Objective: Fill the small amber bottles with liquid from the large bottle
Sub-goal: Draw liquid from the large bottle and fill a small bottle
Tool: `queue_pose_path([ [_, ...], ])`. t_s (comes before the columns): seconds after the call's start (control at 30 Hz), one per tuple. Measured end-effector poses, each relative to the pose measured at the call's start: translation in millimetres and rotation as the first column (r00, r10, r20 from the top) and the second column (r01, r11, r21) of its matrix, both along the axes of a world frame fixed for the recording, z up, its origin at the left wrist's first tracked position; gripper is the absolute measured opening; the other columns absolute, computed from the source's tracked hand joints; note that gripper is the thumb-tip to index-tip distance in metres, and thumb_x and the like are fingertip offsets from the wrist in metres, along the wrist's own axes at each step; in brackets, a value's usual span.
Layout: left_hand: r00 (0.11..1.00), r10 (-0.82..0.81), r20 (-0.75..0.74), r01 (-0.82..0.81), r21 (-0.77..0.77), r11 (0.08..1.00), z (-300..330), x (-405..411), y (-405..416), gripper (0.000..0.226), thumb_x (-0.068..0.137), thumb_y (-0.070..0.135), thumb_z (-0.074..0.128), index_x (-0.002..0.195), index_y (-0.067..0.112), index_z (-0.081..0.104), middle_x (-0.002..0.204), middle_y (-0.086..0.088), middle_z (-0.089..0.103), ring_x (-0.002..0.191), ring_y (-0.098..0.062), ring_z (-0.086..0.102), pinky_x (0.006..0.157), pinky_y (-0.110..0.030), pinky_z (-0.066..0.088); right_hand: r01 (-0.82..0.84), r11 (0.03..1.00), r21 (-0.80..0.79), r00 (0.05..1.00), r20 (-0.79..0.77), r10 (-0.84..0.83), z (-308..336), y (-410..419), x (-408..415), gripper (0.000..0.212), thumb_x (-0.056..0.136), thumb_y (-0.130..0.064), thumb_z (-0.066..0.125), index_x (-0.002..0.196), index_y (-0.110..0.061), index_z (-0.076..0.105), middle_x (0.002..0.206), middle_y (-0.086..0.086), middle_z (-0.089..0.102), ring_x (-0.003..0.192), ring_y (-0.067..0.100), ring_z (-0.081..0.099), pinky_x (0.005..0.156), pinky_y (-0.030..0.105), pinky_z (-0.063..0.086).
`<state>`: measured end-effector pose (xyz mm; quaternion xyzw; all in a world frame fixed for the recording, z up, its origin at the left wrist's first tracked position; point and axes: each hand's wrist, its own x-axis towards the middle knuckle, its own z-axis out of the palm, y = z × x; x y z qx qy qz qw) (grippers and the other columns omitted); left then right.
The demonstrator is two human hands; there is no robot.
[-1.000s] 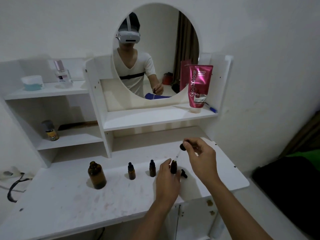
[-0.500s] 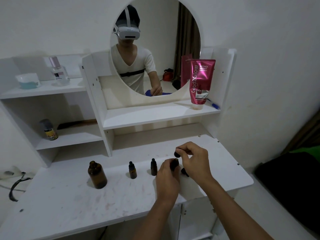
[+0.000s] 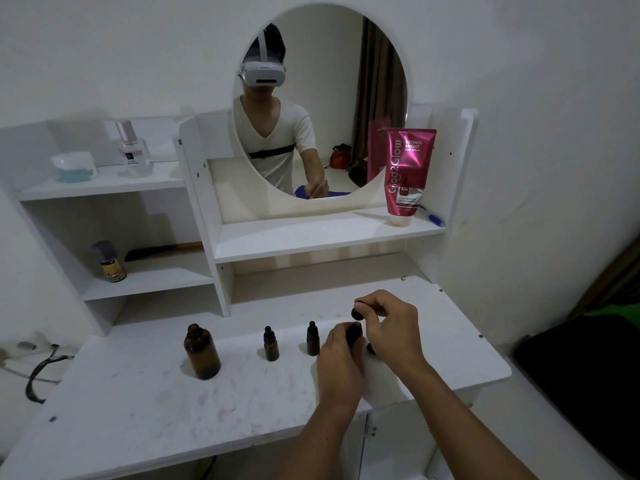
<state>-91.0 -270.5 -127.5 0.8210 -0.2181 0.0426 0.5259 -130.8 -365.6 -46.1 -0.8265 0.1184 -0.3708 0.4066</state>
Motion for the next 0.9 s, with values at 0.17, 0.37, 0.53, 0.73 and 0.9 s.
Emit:
queue_pose_path([
  [0.17, 1.0, -0.008, -0.022, 0.007, -0.019, 1.0, 1, 1, 2, 0.025, 0.103, 0.031, 0.056, 0.125, 0.023, 0.064, 0.113, 0.016, 0.069, 0.101, 0.0, 0.065, 0.091, -0.024, 0.057, -0.023, 0.999, 0.034, 1.0, 0.016, 0.022, -3, 3, -3, 0.012, 0.092, -0.007, 0.072, 0.097, -0.016, 0.079, 0.086, -0.014, 0.076, 0.084, 0.002, 0.073, 0.08, 0.013, 0.055],
  [0.37, 0.993, -0.025, -0.111, 0.021, -0.036, 0.999, 1, -3, 7, 0.038, 0.1, 0.036, 0.06, 0.135, 0.022, 0.054, 0.123, 0.018, 0.062, 0.11, 0.001, 0.06, 0.1, -0.026, 0.052, -0.009, 1.0, 0.028, 0.998, 0.055, 0.008, 8, 3, -11, 0.012, 0.093, -0.01, 0.072, 0.102, -0.015, 0.077, 0.09, -0.014, 0.076, 0.088, 0.003, 0.074, 0.083, 0.016, 0.056],
  [0.53, 0.992, -0.056, -0.117, 0.052, -0.039, 0.998, 3, -12, 20, 0.036, 0.098, 0.034, 0.065, 0.132, 0.026, 0.055, 0.122, 0.022, 0.061, 0.112, 0.001, 0.059, 0.1, -0.029, 0.053, 0.019, 0.999, -0.026, 0.995, 0.094, -0.016, 25, 7, -17, 0.012, 0.093, -0.012, 0.072, 0.104, -0.016, 0.077, 0.093, -0.014, 0.075, 0.092, 0.001, 0.071, 0.085, 0.015, 0.055],
  [0.73, 0.984, -0.086, -0.157, 0.056, -0.183, 0.981, 8, -26, 77, 0.035, 0.094, 0.028, 0.07, 0.127, 0.032, 0.061, 0.115, 0.017, 0.069, 0.107, 0.004, 0.065, 0.097, -0.022, 0.055, 0.035, 0.998, -0.053, 0.989, 0.147, -0.027, 44, 27, -23, 0.012, 0.093, -0.013, 0.073, 0.105, -0.014, 0.077, 0.093, -0.017, 0.073, 0.092, -0.004, 0.069, 0.083, 0.011, 0.053],
  [0.9, 0.992, 0.095, -0.083, -0.11, -0.205, 0.973, 10, -23, 158, 0.027, 0.089, 0.024, 0.076, 0.107, 0.039, 0.063, 0.09, 0.019, 0.069, 0.093, 0.002, 0.065, 0.078, -0.016, 0.056, -0.024, 0.999, -0.027, 0.982, 0.184, 0.028, 53, 63, -17, 0.011, 0.093, -0.012, 0.074, 0.103, -0.017, 0.077, 0.092, -0.018, 0.073, 0.091, -0.005, 0.069, 0.078, 0.01, 0.054],
])
